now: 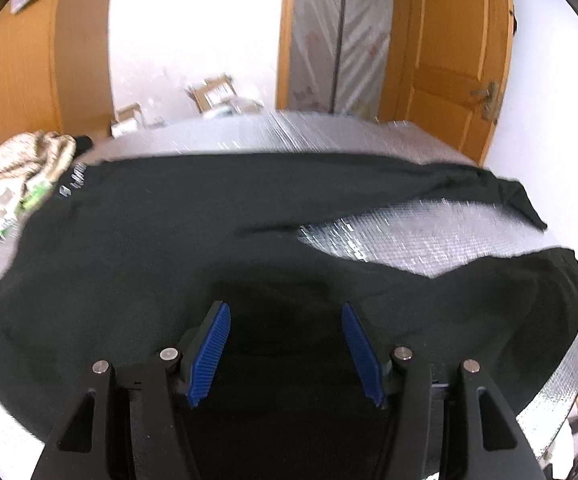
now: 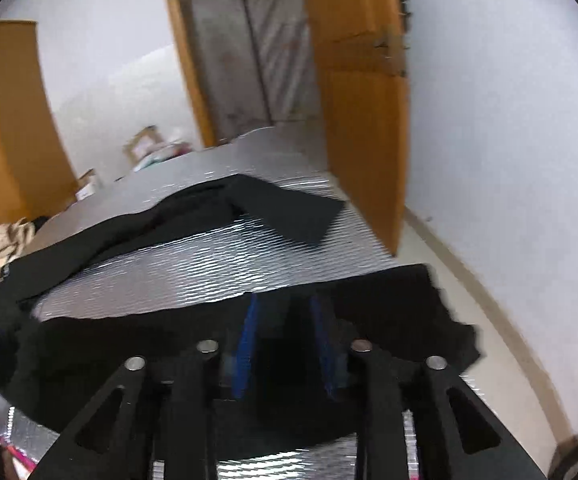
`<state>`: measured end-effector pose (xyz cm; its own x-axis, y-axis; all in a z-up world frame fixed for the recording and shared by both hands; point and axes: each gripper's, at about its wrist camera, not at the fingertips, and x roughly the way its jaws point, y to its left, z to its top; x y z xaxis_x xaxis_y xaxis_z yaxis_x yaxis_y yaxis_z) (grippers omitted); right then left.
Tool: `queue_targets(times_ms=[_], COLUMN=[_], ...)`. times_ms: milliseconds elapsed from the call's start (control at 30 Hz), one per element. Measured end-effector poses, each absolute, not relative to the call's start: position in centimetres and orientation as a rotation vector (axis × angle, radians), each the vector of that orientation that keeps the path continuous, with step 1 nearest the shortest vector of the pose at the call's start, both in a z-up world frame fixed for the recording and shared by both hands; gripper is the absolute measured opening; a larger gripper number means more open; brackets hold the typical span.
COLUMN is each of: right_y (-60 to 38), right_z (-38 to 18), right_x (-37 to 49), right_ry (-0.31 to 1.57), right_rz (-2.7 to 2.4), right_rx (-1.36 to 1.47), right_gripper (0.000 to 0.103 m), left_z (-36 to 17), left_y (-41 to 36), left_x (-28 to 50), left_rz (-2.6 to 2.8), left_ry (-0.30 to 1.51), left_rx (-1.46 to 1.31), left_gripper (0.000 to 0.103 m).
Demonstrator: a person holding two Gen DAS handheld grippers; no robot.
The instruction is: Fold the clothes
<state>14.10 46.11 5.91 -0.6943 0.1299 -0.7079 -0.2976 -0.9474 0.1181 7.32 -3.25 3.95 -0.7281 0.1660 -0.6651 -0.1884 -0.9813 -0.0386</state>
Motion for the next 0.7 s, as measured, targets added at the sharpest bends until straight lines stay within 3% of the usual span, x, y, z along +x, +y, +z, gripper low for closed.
queue_targets(times_ms=[133, 300, 700], right_y=[44.3, 41.2, 30.8], right_z=[4.3, 4.6, 4.9], right_x=[12.1, 11.1, 8.1], right_ry=[0.295, 0.25, 0.208], right_rz=[2.67, 2.766, 3.033], right_rx=[-1.221, -1.18, -1.237], right_gripper=[0.037, 0.039, 0.039], left_z=[4.0, 3.2, 5.3], left_y=[-6.8, -12.4, -23.9], left_x=[7.1, 7.3, 9.2], left_rz=[2.853, 2.968, 3.163], left_ry=[0.016, -0.103, -0.476], left_rx=[-1.117, -1.197, -1.096], left_gripper=[0.059, 0.059, 0.059])
